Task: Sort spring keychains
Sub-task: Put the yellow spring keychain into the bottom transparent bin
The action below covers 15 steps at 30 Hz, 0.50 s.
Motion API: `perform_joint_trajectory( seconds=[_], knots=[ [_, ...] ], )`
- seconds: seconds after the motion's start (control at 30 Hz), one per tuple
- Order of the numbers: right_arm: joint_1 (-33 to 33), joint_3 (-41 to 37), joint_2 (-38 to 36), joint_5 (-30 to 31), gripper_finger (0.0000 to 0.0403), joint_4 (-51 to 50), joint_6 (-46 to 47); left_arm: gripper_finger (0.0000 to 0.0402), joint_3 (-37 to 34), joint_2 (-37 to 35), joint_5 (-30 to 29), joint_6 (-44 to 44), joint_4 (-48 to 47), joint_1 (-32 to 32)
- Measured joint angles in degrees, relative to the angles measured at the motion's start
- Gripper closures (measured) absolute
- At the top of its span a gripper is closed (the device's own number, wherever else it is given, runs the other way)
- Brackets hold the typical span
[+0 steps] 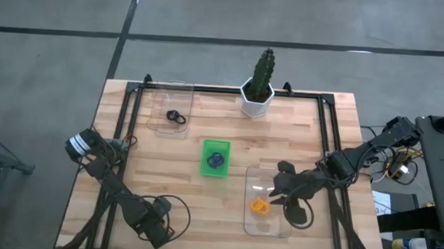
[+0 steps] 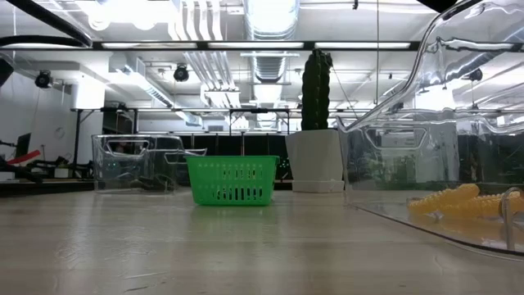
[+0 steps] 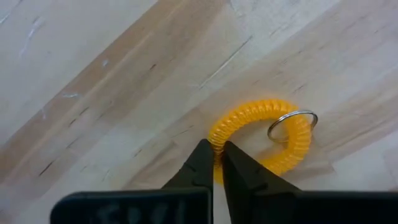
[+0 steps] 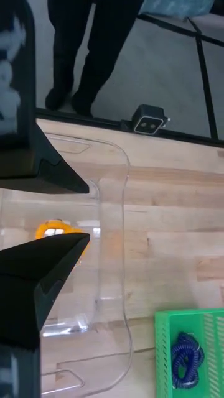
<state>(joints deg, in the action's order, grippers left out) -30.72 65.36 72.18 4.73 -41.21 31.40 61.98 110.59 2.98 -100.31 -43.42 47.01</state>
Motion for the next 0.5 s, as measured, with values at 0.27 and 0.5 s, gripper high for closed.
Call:
perform_joint_trajectory(
  seconds=[0.27, 0.5],
  knots=[
    [0.02, -0.01, 0.0, -0.02, 0.031, -0.02, 0.02, 0.0398, -0.44, -2.93, -3.27, 0.0, 0.31, 0.06],
    [-0.04, -0.01, 0.02, -0.04, 0.0314, -0.09, -0.07, 0.04, -0.46, -6.0, -6.71, 0.05, 0.13, 0.06]
  ],
)
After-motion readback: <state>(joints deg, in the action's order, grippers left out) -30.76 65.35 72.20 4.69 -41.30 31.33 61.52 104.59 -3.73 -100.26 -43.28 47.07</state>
